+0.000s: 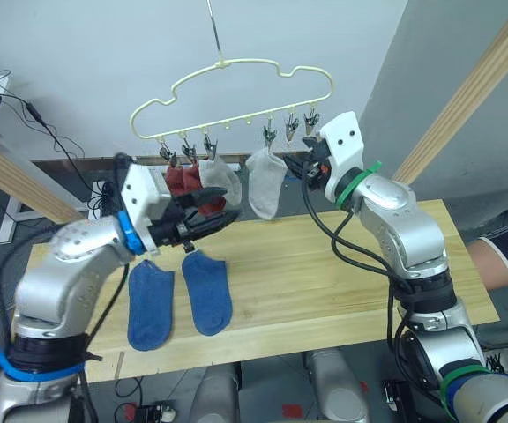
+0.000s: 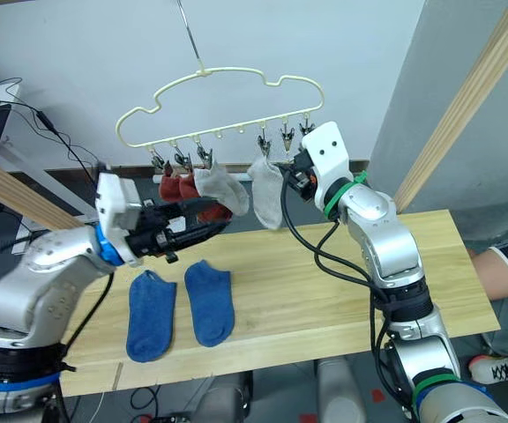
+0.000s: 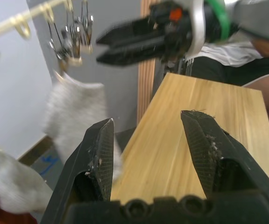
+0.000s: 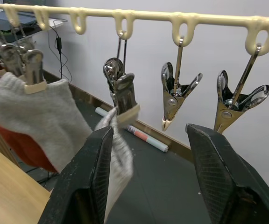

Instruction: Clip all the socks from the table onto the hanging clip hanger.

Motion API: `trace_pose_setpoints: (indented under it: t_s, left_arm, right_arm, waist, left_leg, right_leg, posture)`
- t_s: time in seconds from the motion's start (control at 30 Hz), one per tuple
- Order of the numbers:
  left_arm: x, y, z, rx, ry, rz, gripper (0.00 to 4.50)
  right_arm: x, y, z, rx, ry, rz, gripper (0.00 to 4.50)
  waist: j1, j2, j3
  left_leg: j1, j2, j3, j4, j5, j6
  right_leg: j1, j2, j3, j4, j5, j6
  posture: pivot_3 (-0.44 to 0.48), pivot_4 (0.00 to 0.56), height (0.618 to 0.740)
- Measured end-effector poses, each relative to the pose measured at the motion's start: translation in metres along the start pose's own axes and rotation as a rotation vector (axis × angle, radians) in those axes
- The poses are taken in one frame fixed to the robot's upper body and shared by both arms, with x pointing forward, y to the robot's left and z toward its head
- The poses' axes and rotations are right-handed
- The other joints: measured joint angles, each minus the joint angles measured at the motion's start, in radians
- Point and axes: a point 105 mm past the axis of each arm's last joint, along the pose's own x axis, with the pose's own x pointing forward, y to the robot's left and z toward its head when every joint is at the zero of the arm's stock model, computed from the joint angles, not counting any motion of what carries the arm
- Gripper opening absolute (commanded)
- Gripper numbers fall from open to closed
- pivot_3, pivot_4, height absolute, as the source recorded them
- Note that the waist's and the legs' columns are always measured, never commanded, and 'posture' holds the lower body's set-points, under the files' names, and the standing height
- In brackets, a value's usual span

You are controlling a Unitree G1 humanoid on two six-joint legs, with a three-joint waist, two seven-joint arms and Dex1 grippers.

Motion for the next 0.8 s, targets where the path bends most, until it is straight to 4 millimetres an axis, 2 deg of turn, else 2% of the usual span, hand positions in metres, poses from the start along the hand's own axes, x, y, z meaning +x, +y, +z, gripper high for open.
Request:
trace_pose_setpoints:
  t_s: [0.3, 0.8]
  left_arm:
    - [-0.002, -0.003, 0.004, -0.01, 0.02, -0.042, 2.53]
    - [-0.001, 0.001, 0.004, 0.004, 0.007, -0.011, 2.53]
  right_arm:
    - [0.015, -0.006, 0.005, -0.03, -0.019, -0.015, 2.55]
    - [0.03, -0.001, 0.004, -0.034, -0.042, -0.016, 2.55]
  waist:
    - [0.002, 0.0, 0.0]
    - [0.002, 0.0, 0.0]
  left_leg:
    - [0.0, 0.0, 0.0, -0.001, 0.0, 0.0]
    - [0.0, 0.0, 0.0, -0.001, 0.0, 0.0]
  right_leg:
    - [0.0, 0.0, 0.0, -0.002, 0.0, 0.0]
    - [0.0, 0.0, 0.0, -0.002, 0.0, 0.0]
  posture:
    - [-0.16, 0.306, 0.74]
    - [-0.154, 0.304, 0.74]
